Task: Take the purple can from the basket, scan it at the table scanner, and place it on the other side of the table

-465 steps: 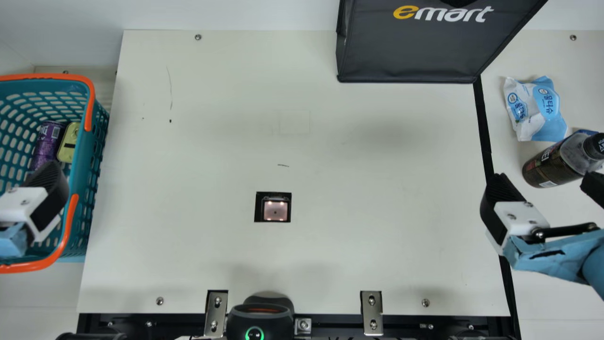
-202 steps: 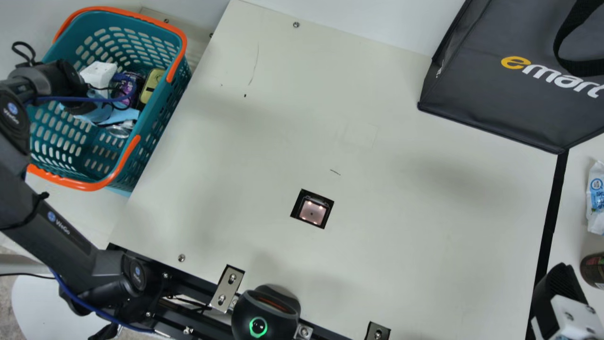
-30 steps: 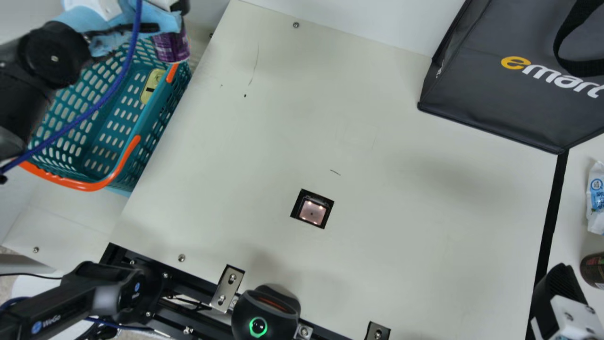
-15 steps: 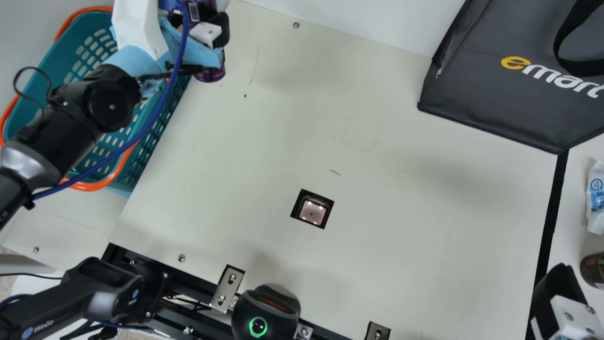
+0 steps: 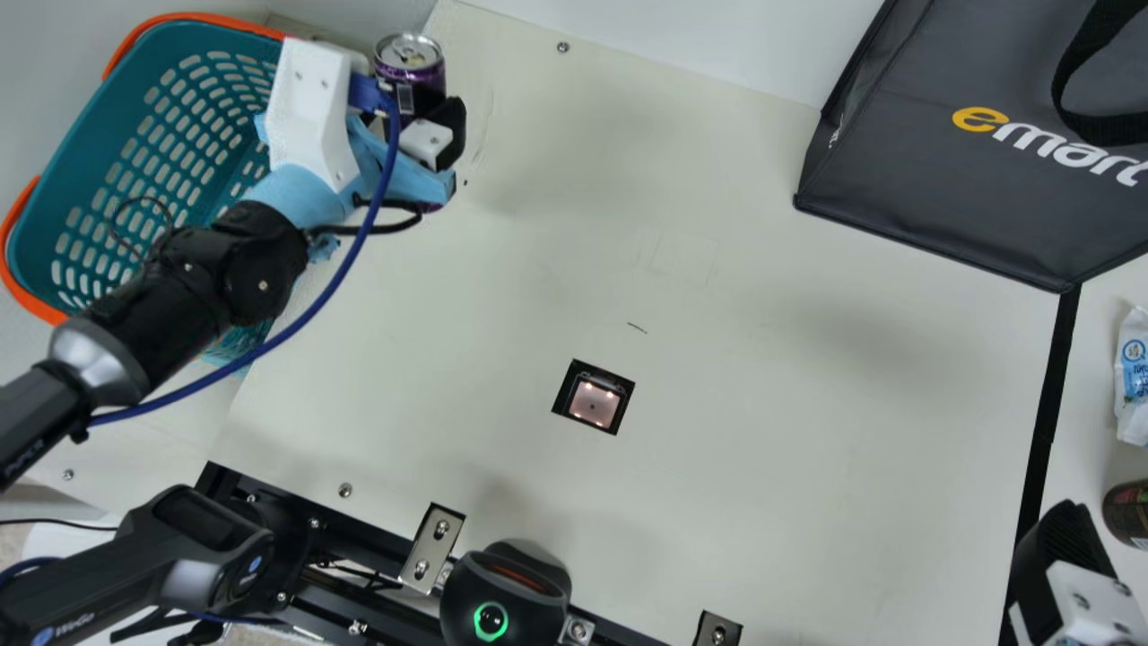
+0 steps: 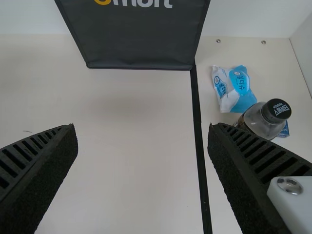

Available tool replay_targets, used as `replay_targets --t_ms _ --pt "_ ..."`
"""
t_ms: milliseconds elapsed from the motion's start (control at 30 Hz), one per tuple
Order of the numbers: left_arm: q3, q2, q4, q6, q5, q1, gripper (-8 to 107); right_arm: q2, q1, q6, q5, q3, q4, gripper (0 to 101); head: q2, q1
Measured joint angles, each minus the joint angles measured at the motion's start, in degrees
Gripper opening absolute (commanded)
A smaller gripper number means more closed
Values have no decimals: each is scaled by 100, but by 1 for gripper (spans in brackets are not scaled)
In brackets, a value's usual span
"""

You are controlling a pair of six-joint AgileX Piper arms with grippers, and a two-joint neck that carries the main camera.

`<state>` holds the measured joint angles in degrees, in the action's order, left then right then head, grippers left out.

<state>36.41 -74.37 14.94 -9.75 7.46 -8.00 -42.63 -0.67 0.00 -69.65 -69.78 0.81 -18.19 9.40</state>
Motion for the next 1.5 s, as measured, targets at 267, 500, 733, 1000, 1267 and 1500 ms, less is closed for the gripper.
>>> replay_targets --t_ms 267,500,733,1000,1267,1500 --pt "-573 -86 -811 860 718 -45 -8 0 0 0 0 0 0 95 -9 0" --pt "-946 -290 -1639 1676 1525 148 -8 0 0 0 0 0 0 95 -9 0" --pt "-1175 -545 -2401 2225 2404 470 -8 0 0 0 0 0 0 95 -9 0" --pt "-1112 -881 -2614 2306 3007 580 -8 0 0 0 0 0 0 95 -9 0" --pt "-897 -1189 -2231 2079 3124 376 -8 0 0 0 -6 0 0 95 -9 -9" --pt "-679 -1543 -1729 1760 3253 148 -8 0 0 0 -6 0 0 95 0 -9"
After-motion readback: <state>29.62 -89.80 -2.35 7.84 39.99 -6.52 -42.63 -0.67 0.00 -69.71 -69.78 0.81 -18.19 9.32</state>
